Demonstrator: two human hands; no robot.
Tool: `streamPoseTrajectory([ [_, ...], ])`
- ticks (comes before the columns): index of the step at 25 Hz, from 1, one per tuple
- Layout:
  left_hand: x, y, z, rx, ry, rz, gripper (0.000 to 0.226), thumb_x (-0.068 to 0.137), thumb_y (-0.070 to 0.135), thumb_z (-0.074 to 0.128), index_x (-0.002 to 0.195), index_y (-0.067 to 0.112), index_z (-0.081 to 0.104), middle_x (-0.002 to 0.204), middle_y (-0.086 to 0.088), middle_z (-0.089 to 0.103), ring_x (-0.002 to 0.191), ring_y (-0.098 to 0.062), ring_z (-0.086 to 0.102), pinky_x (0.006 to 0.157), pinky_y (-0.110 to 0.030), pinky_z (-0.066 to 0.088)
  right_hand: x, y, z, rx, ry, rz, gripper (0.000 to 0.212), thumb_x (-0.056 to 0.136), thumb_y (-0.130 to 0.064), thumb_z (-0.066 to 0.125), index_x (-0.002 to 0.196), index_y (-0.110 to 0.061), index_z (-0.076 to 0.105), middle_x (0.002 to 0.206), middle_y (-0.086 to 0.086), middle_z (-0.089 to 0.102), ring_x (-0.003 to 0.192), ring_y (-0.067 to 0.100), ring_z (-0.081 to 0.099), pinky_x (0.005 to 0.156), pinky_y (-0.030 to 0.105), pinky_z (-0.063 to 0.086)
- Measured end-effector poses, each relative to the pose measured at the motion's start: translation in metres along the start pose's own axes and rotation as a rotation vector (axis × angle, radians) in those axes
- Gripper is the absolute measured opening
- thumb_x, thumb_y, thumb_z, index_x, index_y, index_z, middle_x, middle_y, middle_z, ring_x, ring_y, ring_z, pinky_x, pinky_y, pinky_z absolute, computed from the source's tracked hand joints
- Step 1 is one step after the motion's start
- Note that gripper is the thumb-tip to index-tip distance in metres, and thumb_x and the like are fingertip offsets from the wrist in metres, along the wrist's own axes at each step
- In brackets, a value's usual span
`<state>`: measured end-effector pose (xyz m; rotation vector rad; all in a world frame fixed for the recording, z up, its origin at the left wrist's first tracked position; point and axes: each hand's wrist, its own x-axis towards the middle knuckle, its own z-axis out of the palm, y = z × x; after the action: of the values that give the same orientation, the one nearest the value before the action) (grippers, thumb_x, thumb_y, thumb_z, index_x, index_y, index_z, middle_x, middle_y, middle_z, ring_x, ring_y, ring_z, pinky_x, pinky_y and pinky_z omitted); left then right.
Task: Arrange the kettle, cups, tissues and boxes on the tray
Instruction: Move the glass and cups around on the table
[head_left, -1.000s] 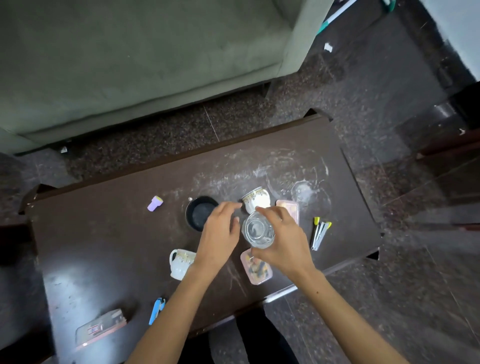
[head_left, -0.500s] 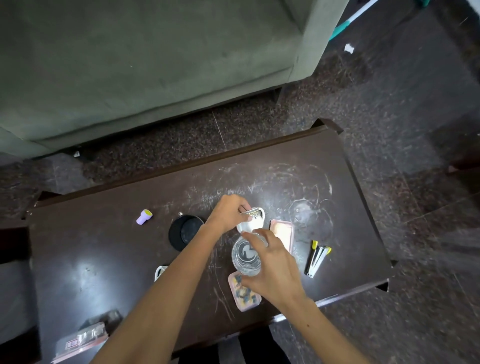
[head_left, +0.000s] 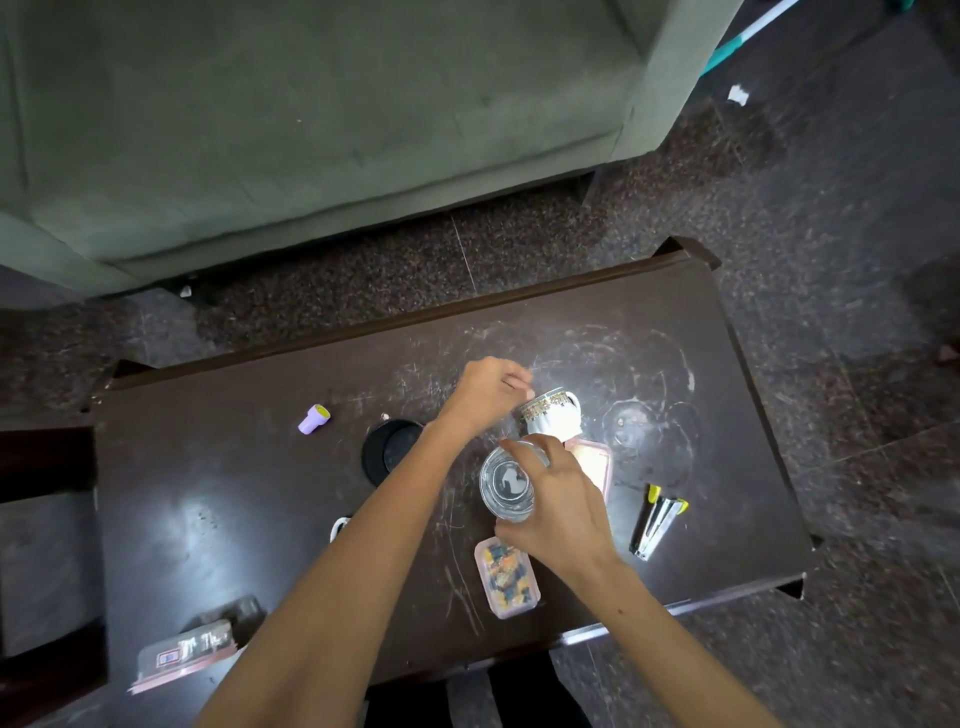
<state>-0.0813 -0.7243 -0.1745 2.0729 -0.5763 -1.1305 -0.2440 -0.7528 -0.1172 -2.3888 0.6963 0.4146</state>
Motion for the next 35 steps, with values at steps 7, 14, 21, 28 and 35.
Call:
streamPoseTrajectory([
  [7, -0.080, -0.030, -0.053, -0.095, 0.412, 0.063, 0.015, 0.089, 0.016, 0.063, 0.102, 0.012, 0.069, 0.094, 0.001, 0.071, 0.085, -0.008, 0.065, 0.074, -0.008, 0.047, 0.021, -0.012, 0.012, -0.014, -0.010, -0.008, 0.086, 0.060, -0.037, 0.077, 0.137, -0.033, 0.039, 0.139, -0.001, 0.039, 0.120, 0.020, 0.046, 0.087, 0.031, 0.048],
  [14, -0.125, -0.060, -0.058, -0.090, 0.519, 0.087, 0.018, 0.088, 0.010, 0.062, 0.104, 0.016, 0.068, 0.100, 0.007, 0.070, 0.090, -0.001, 0.064, 0.085, -0.026, 0.052, 0.050, -0.011, 0.026, -0.016, 0.034, -0.002, 0.086, 0.058, -0.036, 0.078, 0.136, -0.028, 0.043, 0.132, 0.004, 0.045, 0.117, 0.024, 0.050, 0.087, 0.036, 0.052],
  [21, -0.137, -0.064, -0.053, -0.060, 0.561, 0.135, 0.018, 0.087, 0.010, 0.062, 0.104, 0.015, 0.068, 0.100, 0.009, 0.067, 0.094, -0.001, 0.062, 0.084, -0.028, 0.052, 0.055, -0.008, 0.025, -0.084, 0.048, -0.012, 0.087, 0.059, -0.036, 0.080, 0.136, -0.029, 0.041, 0.135, 0.003, 0.044, 0.117, 0.024, 0.050, 0.086, 0.036, 0.053],
  [28, -0.142, -0.066, -0.043, -0.095, 0.627, 0.143, 0.018, 0.087, 0.006, 0.061, 0.102, 0.013, 0.068, 0.099, 0.008, 0.066, 0.096, -0.005, 0.063, 0.085, -0.027, 0.051, 0.050, -0.009, 0.027, -0.064, 0.073, 0.004, 0.085, 0.061, -0.037, 0.080, 0.136, -0.027, 0.042, 0.132, 0.003, 0.046, 0.114, 0.023, 0.051, 0.085, 0.033, 0.052],
  [35, -0.143, -0.068, -0.037, -0.058, 0.590, 0.120, 0.019, 0.087, 0.008, 0.061, 0.105, 0.014, 0.068, 0.102, 0.006, 0.068, 0.096, -0.005, 0.062, 0.084, -0.018, 0.049, 0.045, -0.012, 0.033, -0.079, 0.114, 0.052, 0.083, 0.064, -0.044, 0.079, 0.135, -0.028, 0.040, 0.133, 0.005, 0.046, 0.115, 0.025, 0.050, 0.086, 0.035, 0.049],
])
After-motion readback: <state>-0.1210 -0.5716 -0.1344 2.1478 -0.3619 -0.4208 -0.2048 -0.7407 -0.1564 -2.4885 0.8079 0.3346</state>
